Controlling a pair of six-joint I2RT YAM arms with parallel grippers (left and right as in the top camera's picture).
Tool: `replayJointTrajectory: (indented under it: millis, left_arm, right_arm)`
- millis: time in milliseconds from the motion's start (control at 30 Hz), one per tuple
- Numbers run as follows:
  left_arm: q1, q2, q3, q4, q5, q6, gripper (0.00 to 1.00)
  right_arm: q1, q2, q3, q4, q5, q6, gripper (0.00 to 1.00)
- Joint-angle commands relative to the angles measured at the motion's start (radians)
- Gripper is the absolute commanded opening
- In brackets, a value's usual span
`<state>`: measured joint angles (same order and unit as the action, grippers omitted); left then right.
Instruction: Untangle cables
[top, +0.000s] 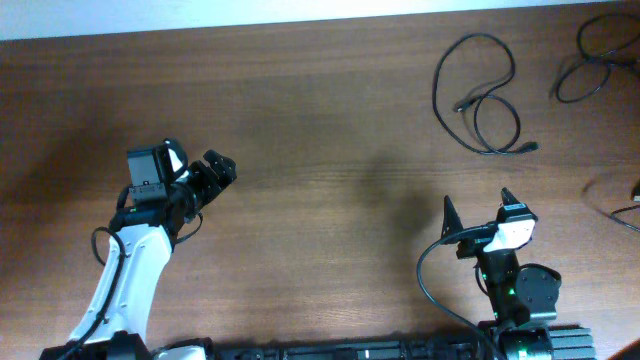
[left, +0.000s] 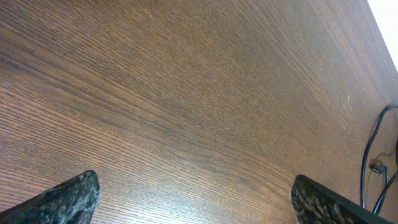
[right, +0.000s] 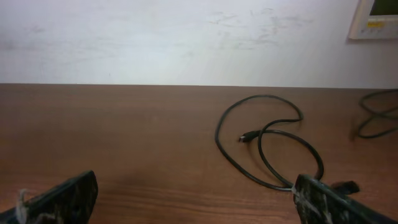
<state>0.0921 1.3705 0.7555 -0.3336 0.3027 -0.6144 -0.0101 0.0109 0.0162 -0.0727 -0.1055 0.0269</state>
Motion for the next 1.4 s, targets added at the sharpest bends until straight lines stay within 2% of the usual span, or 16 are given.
replayJointTrajectory:
  millis: [0, 67, 600, 700, 800, 900, 967, 1000, 1133, 1167, 1267, 1367]
  left_arm:
    - [0.004, -0.004, -0.001, 0.001, -0.003, -0.006, 0.99]
    - [0.004, -0.004, -0.001, 0.001, -0.003, -0.006, 0.99]
    - [0.004, -0.004, -0.001, 0.001, -0.003, -0.006, 0.99]
    - [0.004, -0.064, -0.001, -0.006, -0.003, -0.006, 0.99]
    - [0.0, -0.278, -0.001, -0.118, -0.004, -0.006, 0.99]
    - [0.0, -0.663, -0.001, -0.177, -0.003, -0.006, 0.99]
    - [0.0, -0.859, -0.001, -0.206, -0.014, 0.069, 0.99]
    - [-0.015, -0.991, -0.001, -0.271, -0.02, 0.098, 0.99]
    - [-0.125, -1.198, -0.001, -0.405, -0.17, 0.116, 0.99]
    - [-0.133, -1.228, -0.001, -0.413, -0.177, 0.132, 0.99]
    - [-0.133, -1.295, -0.002, -0.413, -0.177, 0.283, 0.99]
    - [-0.133, -1.346, -0.014, -0.412, -0.177, 0.311, 0.99]
  right_arm:
    - [0.003, -0.008, -0.011, -0.005, 0.064, -0.032, 0.99]
    - [0.003, -0.008, -0.011, -0.006, 0.065, -0.079, 0.99]
    - [0.003, -0.007, -0.011, -0.005, 0.065, -0.079, 0.99]
    - [0.003, -0.007, -0.011, -0.005, 0.065, -0.079, 0.99]
    - [0.003, -0.007, -0.011, -0.005, 0.065, -0.079, 0.99]
    - [0.003, -0.007, -0.011, -0.005, 0.065, -0.079, 0.99]
    - [0.003, -0.007, -0.011, -0.005, 0.065, -0.079, 0.99]
    - [0.003, -0.007, -0.011, -0.005, 0.065, -0.079, 0.99]
    - [0.003, -0.007, -0.011, -0.005, 0.065, -0.079, 0.99]
    - [0.003, -0.007, -0.011, -0.005, 0.065, -0.079, 0.99]
    - [0.003, -0.007, -0.011, -0.005, 0.065, -0.079, 0.99]
    - [0.003, -0.007, -0.011, -0.005, 0.065, -0.079, 0.99]
